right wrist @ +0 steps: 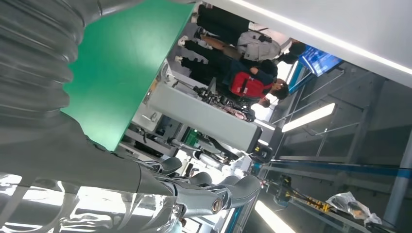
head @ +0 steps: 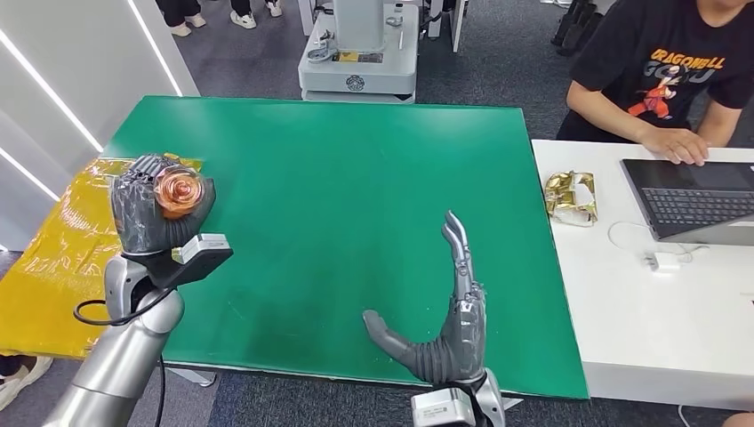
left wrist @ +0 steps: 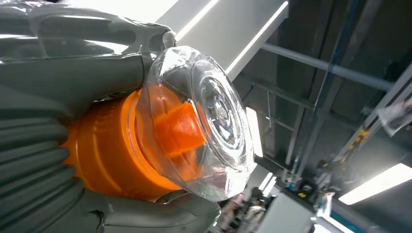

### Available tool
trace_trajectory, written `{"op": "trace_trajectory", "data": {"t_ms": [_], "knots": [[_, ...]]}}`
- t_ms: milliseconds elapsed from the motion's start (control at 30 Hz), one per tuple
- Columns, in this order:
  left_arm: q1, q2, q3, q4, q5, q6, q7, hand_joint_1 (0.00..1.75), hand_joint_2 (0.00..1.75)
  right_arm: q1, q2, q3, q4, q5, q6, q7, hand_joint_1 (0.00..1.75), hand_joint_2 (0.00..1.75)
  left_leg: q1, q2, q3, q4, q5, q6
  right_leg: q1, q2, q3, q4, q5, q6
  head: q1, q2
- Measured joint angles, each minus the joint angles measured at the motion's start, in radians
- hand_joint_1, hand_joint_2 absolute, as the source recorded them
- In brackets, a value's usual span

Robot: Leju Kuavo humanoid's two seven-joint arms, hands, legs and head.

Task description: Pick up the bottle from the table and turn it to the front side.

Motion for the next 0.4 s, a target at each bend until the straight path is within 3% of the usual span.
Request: {"op": "trace_trajectory", "data": {"t_ms": [400], "knots": [[-0.073,0.101,-0.036,0.159,-0.424,-0.094,0.265,1.75,1.75,0.034,0.0,-0.007,-0.054,0.019,0.027,0.013,0.0,1.75,0.0,0.002,0.0,0.0,0.0,0.0,0.0,0.003,-0.001,0.0,0.0,0.0,0.0,0.0]]}}
